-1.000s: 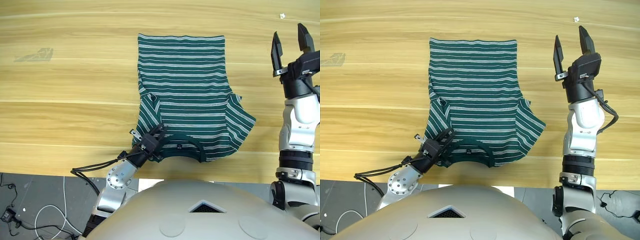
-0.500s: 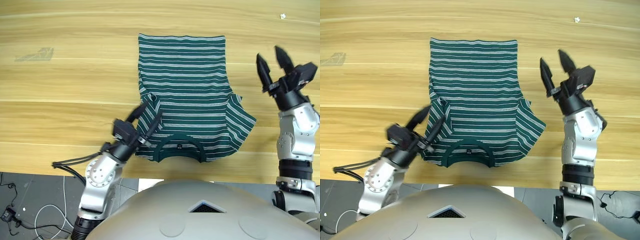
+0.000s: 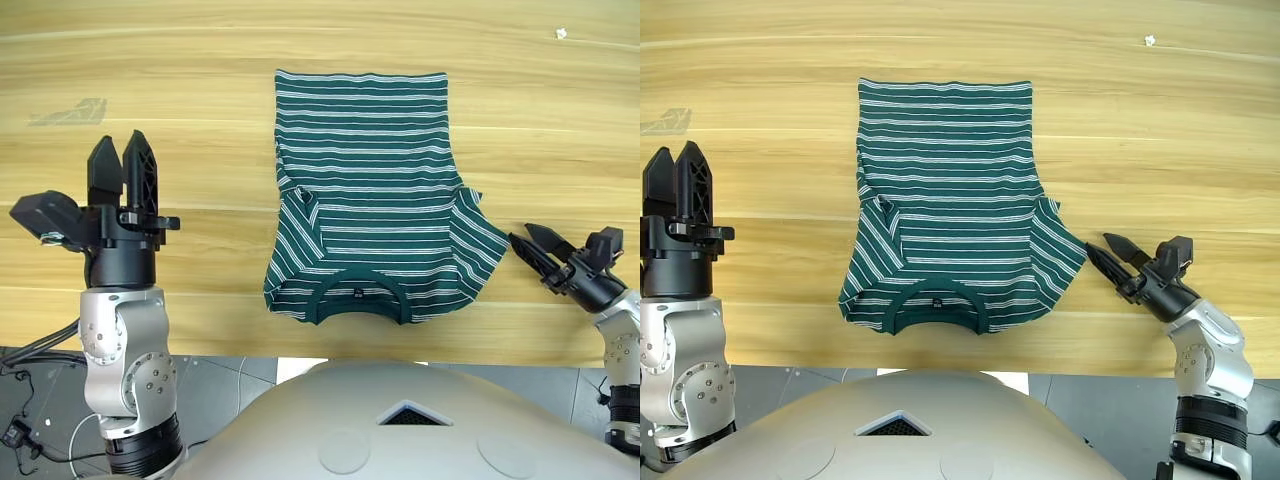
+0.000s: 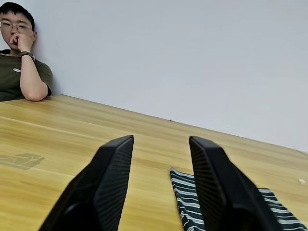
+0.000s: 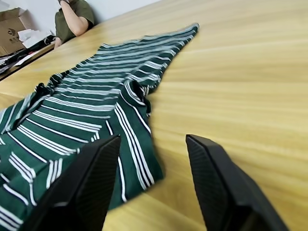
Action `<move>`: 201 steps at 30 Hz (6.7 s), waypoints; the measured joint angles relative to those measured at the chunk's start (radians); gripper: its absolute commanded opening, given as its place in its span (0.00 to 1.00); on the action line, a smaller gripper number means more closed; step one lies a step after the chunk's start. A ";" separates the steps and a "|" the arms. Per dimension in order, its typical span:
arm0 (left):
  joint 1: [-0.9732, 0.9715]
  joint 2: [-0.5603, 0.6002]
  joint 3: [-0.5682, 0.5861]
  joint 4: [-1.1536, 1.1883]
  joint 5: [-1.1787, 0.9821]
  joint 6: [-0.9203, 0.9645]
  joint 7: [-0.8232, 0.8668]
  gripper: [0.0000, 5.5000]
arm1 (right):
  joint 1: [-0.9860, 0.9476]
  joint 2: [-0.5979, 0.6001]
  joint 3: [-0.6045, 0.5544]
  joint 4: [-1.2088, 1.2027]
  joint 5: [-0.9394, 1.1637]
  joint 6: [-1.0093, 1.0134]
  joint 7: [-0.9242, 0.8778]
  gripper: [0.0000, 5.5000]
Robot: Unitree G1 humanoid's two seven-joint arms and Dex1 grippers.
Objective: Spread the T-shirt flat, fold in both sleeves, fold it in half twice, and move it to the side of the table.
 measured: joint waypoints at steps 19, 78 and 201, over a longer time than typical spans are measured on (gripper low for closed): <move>0.008 -0.067 -0.010 0.008 0.099 0.038 -0.024 0.40 | -0.028 0.001 0.042 0.012 -0.125 0.011 -0.019 0.00; -0.010 -0.115 -0.106 0.086 0.227 0.041 -0.111 0.40 | -0.046 0.103 0.416 -0.421 -0.234 0.002 -0.101 0.00; -0.799 0.410 -0.396 0.663 0.617 -0.099 -0.844 0.00 | -0.868 -0.106 0.358 0.458 -0.266 -0.311 0.250 0.00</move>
